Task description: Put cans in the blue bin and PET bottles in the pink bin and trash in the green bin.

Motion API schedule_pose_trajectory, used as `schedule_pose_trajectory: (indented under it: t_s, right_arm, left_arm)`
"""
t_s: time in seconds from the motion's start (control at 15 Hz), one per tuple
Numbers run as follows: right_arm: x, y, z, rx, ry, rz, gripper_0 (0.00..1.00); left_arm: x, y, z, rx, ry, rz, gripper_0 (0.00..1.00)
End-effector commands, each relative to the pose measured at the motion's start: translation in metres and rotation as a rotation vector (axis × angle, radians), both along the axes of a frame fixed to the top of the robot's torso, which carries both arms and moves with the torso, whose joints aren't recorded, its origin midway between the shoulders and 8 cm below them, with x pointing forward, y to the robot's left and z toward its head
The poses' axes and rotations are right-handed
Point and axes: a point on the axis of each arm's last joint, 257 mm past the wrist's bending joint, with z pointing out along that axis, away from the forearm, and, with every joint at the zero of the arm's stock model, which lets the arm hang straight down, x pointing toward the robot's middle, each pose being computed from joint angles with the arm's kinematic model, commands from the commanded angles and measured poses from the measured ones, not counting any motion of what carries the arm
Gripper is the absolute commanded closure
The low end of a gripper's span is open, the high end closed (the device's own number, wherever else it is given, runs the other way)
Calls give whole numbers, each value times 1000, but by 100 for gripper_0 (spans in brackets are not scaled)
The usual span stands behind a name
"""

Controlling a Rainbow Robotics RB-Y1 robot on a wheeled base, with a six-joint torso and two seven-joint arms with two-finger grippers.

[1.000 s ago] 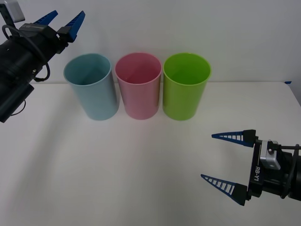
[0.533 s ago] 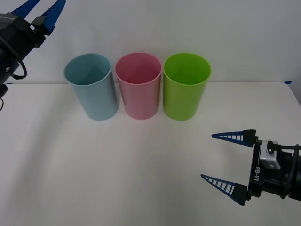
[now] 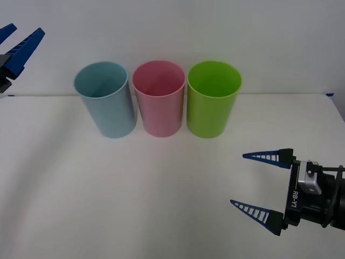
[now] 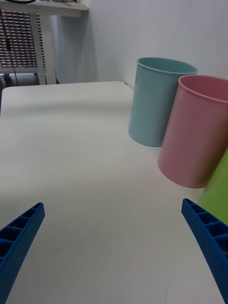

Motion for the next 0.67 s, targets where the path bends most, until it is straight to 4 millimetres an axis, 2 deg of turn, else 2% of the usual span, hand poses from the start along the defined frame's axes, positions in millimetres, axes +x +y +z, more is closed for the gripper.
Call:
schedule_pose_trajectory:
  t_s: [0.07, 0.33, 0.67]
  right_arm:
    - [0, 0, 0, 0, 0, 0, 0]
    - [0, 0, 0, 0, 0, 0, 0]
    - [0, 0, 0, 0, 0, 0, 0]
  left_arm:
    - [-26, 9, -22, 15, 41, 7, 0]
    - [-55, 23, -69, 61, 113, 39, 0]
    - [-83, 21, -128, 133, 239, 5, 0]
